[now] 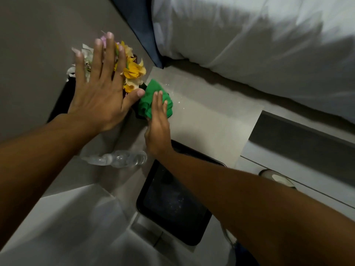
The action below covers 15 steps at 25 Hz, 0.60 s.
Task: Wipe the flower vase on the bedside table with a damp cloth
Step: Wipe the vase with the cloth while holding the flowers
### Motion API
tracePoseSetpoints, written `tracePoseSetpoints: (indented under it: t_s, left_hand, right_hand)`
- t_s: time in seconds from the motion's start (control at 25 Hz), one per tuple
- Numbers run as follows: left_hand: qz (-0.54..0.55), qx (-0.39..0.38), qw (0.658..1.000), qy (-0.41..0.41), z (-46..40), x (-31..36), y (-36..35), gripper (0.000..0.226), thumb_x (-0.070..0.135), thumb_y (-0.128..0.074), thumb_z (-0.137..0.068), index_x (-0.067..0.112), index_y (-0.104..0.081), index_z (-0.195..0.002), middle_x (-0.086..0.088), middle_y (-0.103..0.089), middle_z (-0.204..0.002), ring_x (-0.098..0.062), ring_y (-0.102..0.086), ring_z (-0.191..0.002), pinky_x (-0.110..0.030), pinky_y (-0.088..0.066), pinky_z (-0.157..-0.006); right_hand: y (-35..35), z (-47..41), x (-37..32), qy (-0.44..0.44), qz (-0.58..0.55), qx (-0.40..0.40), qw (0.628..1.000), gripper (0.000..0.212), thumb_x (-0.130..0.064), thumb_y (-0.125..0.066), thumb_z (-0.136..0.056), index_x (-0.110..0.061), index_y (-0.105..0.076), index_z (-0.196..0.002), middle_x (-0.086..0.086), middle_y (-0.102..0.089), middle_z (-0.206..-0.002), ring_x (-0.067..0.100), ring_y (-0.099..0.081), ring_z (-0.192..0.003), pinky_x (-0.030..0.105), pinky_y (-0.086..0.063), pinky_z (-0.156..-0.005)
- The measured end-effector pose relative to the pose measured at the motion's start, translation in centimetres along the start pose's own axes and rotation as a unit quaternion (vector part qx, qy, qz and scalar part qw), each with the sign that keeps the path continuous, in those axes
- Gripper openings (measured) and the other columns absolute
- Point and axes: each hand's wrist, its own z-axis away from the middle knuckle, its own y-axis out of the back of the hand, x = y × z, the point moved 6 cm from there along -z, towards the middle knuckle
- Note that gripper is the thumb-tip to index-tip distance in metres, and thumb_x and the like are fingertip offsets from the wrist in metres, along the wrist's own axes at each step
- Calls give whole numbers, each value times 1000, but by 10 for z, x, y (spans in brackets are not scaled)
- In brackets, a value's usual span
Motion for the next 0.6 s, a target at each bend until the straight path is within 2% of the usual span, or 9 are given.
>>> tracePoseSetpoints:
  t_s: [0.12, 0.28, 0.36, 0.48, 0.6]
  left_hand:
    - [-14, 7, 999, -33, -3, 3, 0, 87, 69, -15, -94, 9, 8, -153, -20, 7, -163, -33, 7, -150, -63, -2, -117]
    - [-16, 13, 1000, -12, 1, -1, 2, 88, 70, -14, -93, 10, 7, -153, -19, 7, -164, -32, 6, -151, -62, -2, -118]
    - [-19, 15, 1000, -15, 1, 1, 1, 88, 70, -13, -93, 10, 7, -153, -18, 7, -164, -31, 7, -151, -61, -2, -118]
    - [-16, 2, 1000, -23, -2, 2, -1, 88, 71, -11, -93, 11, 9, -153, -18, 8, -164, -31, 8, -151, -60, 1, -117]
    - [-17, 5, 1000, -24, -2, 0, -2, 88, 72, -10, -92, 11, 9, -153, -18, 8, -164, -32, 7, -151, -60, 1, -117]
  right_hand:
    - [11, -35, 7, -29, 5, 5, 1000, 79, 7, -49, -95, -16, -8, -158, 3, -8, -168, 29, -3, -154, 58, -24, -119]
    - [-6, 17, 3, 17, 38, -37, 998, 79, 1, -48, -98, -15, 1, -157, 5, 4, -168, 28, 4, -154, 59, -31, -115]
    - [-10, 23, 6, 21, 30, -42, 998, 75, -6, -45, -101, -16, 5, -156, 4, 8, -168, 27, 7, -154, 61, -28, -115]
    - [6, -15, 3, -38, 3, -24, 999, 70, -20, -43, -104, -18, 2, -157, 1, 4, -168, 27, 6, -154, 63, -19, -117]
    - [10, -27, 1, -42, -9, -46, 998, 86, -20, -57, -95, -17, 2, -158, 2, 5, -168, 29, 8, -153, 65, -15, -118]
